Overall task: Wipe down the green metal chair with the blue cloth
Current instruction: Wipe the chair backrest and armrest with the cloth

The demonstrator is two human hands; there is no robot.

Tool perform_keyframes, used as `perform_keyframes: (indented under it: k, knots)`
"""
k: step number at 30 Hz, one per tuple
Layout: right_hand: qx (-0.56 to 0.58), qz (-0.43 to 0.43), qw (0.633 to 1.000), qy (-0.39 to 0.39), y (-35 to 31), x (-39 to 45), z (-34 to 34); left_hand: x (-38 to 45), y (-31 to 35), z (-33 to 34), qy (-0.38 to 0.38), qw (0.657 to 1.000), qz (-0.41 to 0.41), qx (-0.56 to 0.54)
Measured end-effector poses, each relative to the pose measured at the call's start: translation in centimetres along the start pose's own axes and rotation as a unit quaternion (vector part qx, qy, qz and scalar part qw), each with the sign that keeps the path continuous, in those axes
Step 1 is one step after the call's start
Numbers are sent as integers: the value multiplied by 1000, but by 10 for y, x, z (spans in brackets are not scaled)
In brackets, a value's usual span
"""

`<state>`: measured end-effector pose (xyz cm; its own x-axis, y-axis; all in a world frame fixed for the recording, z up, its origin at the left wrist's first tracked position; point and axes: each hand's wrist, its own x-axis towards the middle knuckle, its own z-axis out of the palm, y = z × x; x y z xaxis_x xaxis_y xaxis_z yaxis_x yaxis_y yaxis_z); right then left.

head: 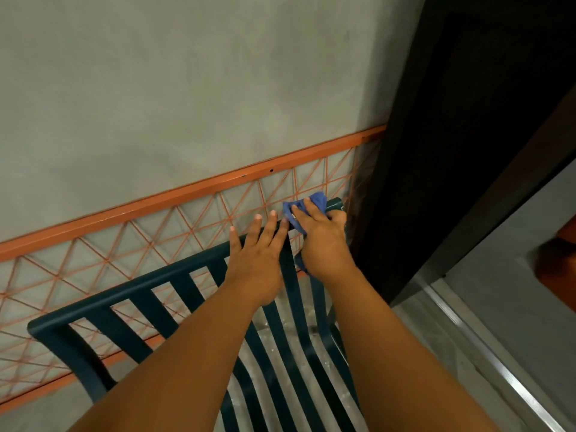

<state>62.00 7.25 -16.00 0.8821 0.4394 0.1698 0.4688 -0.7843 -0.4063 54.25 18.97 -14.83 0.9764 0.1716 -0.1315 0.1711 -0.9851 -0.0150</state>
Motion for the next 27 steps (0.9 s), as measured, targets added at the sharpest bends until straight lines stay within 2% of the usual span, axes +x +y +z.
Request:
perform_keyframes:
  k: [3,4,8,10,11,14,15,17,20,22,25,27]
  knots:
    - [-44,92,995,-10,-4,15,-3,0,-1,0,-2,1000,2,-7]
    - [-50,95,994,-3,-11,15,-1,0,-2,1,1,1000,4,-11]
    - [25,13,1000,12,-13,-12,15,-1,-3,1,-1,1000,9,-21]
    - [17,-12,999,28,-2,-14,10,-1,-3,0,-7,1000,11,-23]
    - [1,7,1000,24,3,-8,5,-1,-3,-1,-10,1000,10,-26]
    - [-27,137,990,-12,0,15,-9,-1,-3,-2,-12,999,9,-30]
    - [-29,148,988,-10,-5,16,-9,-2,-3,-2,-11,999,9,-30]
    - [4,110,994,-7,-13,8,-2,-2,-3,-1,-9,1000,8,-29]
    - [47,-19,998,38,-3,-14,15,-1,-2,-1,-8,1000,9,-20]
    - [27,-37,997,60,9,-14,13,-1,-1,-1,-11,1000,9,-20]
    - [-35,85,996,17,11,9,-8,-2,-1,-2,-14,1000,9,-19]
    - [-82,130,988,-14,3,27,-22,-2,-2,-1,-12,1000,9,-16]
